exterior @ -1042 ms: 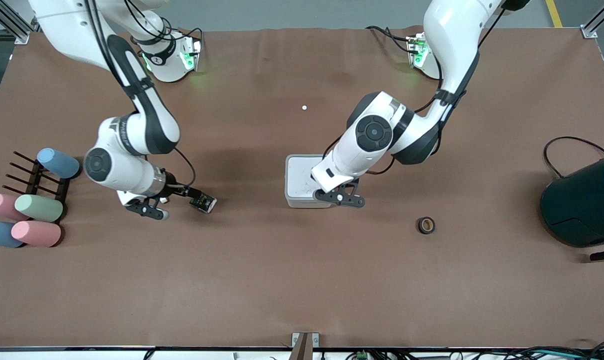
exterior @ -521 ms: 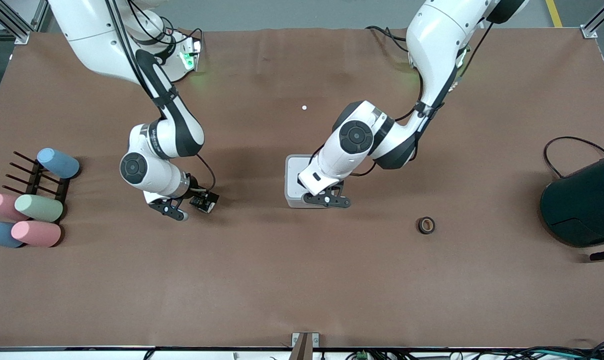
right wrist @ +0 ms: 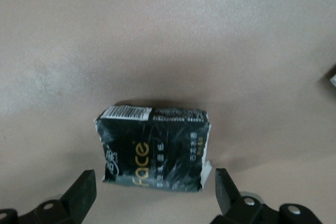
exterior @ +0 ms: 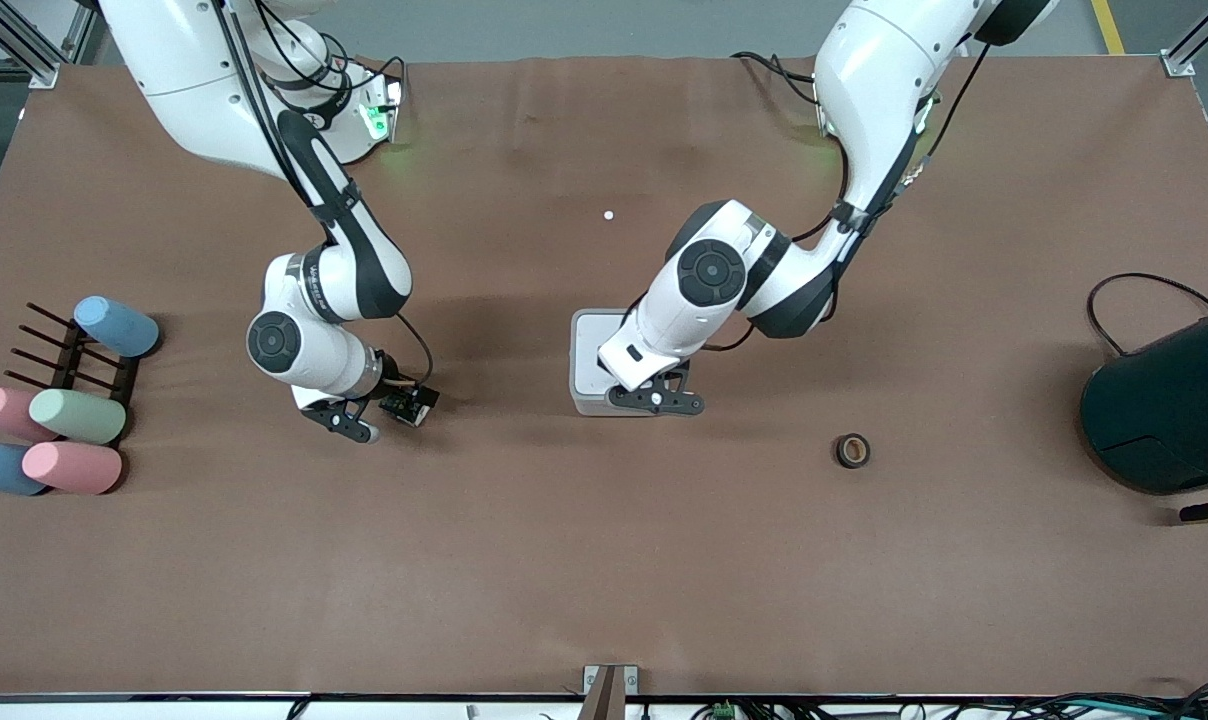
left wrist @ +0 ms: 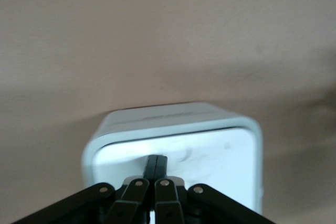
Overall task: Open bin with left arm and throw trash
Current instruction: 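Pull the bin lid open with the left gripper, then drop the tissue pack into the bin while the left gripper grasps the tape, then carry the tape roll over the bin with the left gripper, then release the tape into the bin while the right gripper grasps the stick, then carry the white stick over the bin while the left gripper returns, then lower the white stick into the bin and open the right gripper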
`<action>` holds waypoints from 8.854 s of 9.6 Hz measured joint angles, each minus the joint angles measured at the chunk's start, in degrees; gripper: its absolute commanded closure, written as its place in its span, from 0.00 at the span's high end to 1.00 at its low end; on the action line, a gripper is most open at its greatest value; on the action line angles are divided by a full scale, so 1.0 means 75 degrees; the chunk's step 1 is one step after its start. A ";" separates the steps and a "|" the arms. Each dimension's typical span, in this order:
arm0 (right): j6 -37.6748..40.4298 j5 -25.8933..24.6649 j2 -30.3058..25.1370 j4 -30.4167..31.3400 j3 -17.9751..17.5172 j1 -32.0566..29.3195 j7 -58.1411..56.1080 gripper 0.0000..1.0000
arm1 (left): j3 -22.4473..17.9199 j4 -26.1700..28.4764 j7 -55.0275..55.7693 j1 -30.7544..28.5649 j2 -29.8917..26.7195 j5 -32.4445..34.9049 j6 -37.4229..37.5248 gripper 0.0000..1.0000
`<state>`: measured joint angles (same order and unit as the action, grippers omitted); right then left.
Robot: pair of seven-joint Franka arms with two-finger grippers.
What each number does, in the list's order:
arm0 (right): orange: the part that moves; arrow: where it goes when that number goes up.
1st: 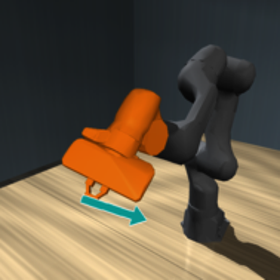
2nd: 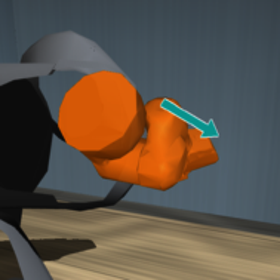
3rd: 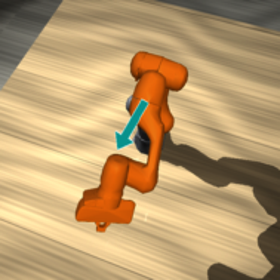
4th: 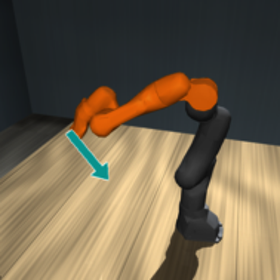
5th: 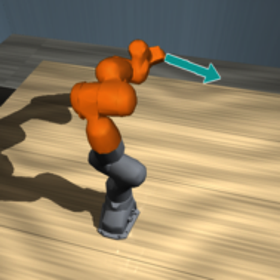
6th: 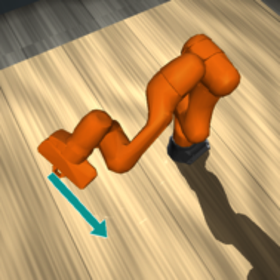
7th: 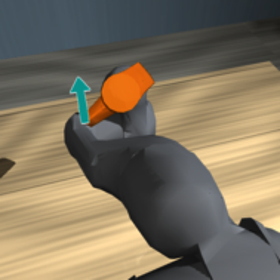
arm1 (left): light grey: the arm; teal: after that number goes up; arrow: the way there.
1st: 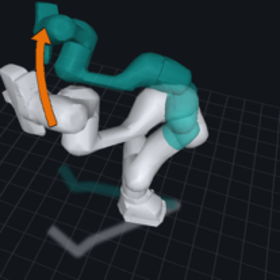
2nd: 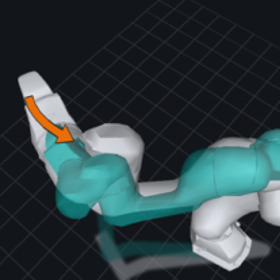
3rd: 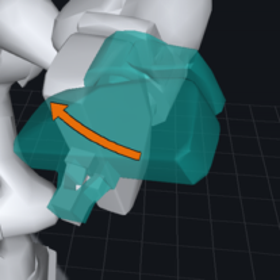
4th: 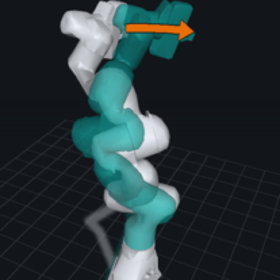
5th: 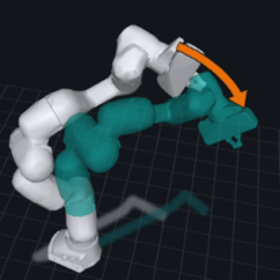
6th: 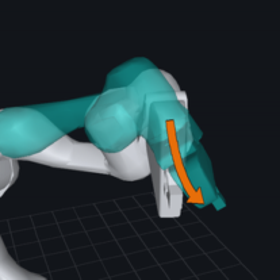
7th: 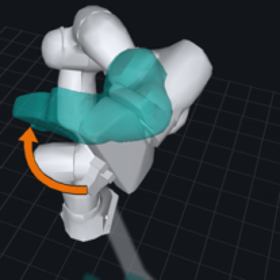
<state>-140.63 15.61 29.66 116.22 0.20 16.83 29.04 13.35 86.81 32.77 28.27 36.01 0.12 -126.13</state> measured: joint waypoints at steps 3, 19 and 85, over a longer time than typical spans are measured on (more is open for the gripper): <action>-0.0316 0.0000 0.0261 -0.0071 0.0028 0.0001 0.0021 0.67 | -0.0082 -0.0070 -0.1107 -0.0909 -0.0820 0.0333 0.1584 0.39; 0.2629 -0.1236 0.0689 -0.4400 0.0004 0.3331 0.2842 0.35 | -0.0114 0.2123 -0.6171 -0.3869 0.0409 0.0876 -0.2136 0.00; 0.1929 -0.0731 0.1195 -0.4878 -0.0712 0.2691 0.6265 0.12 | -0.1949 0.0107 -0.3763 -0.3067 -0.4851 0.0265 0.5043 1.00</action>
<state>-126.16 10.13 38.62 79.64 -5.14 37.01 76.03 -1.27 87.61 4.55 5.26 -0.38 2.10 -88.31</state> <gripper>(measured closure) 0.943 0.000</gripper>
